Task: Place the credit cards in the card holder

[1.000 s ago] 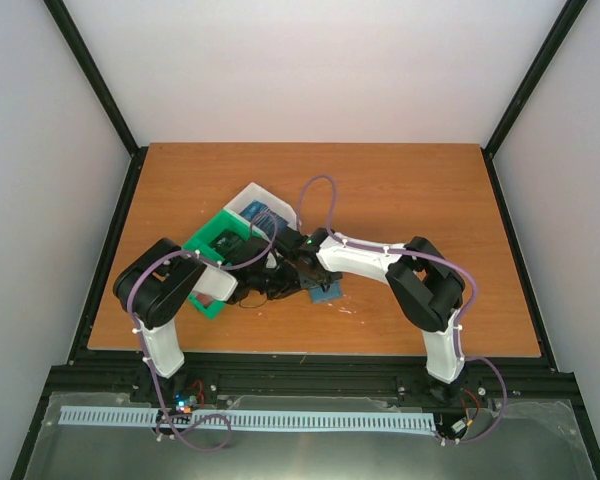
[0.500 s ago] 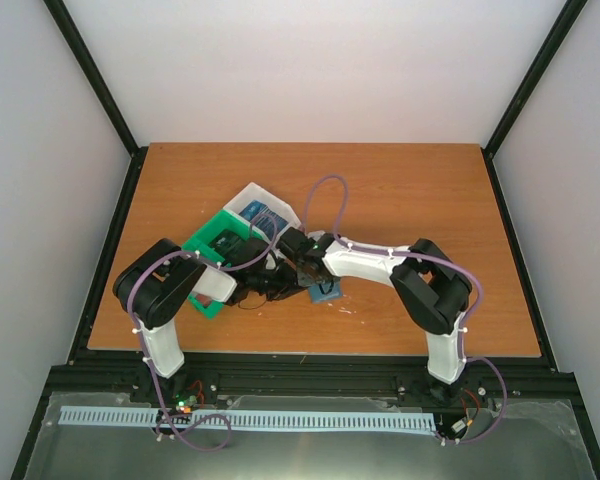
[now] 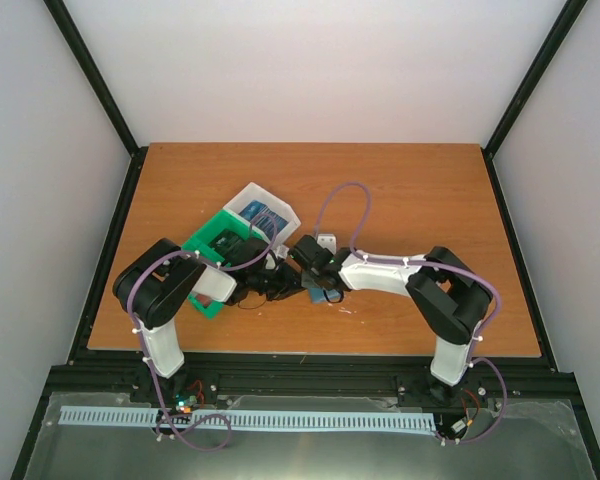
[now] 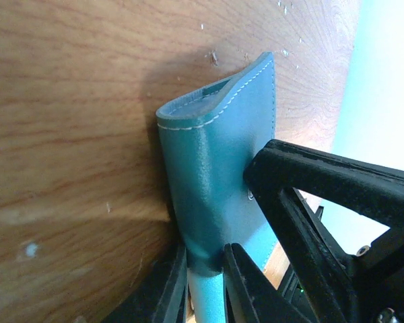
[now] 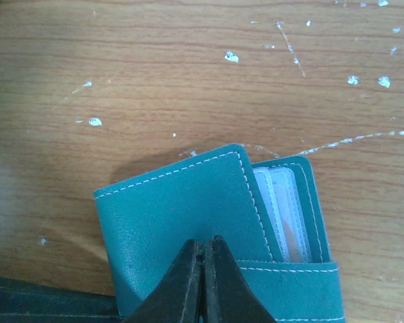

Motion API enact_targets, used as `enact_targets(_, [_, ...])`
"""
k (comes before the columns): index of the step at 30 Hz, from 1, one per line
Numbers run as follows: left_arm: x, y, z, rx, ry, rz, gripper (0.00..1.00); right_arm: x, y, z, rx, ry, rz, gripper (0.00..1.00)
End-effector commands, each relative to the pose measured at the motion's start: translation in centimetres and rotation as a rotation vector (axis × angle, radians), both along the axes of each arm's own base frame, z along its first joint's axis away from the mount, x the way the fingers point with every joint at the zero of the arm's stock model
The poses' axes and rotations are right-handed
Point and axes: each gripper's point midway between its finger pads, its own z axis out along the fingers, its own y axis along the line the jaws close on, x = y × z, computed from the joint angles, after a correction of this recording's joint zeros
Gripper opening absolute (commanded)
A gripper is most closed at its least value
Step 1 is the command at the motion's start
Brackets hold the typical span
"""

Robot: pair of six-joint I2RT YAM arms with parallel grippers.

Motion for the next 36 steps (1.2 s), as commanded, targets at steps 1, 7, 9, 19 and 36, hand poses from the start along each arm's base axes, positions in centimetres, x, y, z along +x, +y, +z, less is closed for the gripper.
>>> enact_targets(1, [-1.8, 1.3, -2.6, 0.043, 0.178, 0.028, 0.19, -7.9, 0.8, -7.1, 0.073, 0.348, 0.061, 0.03])
enact_targets(7, [-1.7, 1.3, -2.8, 0.050, 0.182, 0.030, 0.20, -7.3, 1.1, -5.5, 0.107, 0.309, 0.060, 0.03])
enact_targets(9, [-1.8, 1.3, -2.9, 0.053, 0.186, 0.032, 0.20, -7.5, 1.0, -5.3, 0.125, 0.306, 0.055, 0.03])
enact_targets(19, [-1.6, 1.4, -3.6, 0.068, 0.203, 0.037, 0.20, -8.5, -0.2, -5.2, 0.208, 0.284, 0.015, 0.03])
enact_targets(36, [-0.9, 1.7, -5.1, 0.139, 0.193, 0.044, 0.13, -9.4, -0.6, -4.7, 0.302, 0.225, 0.079, 0.03])
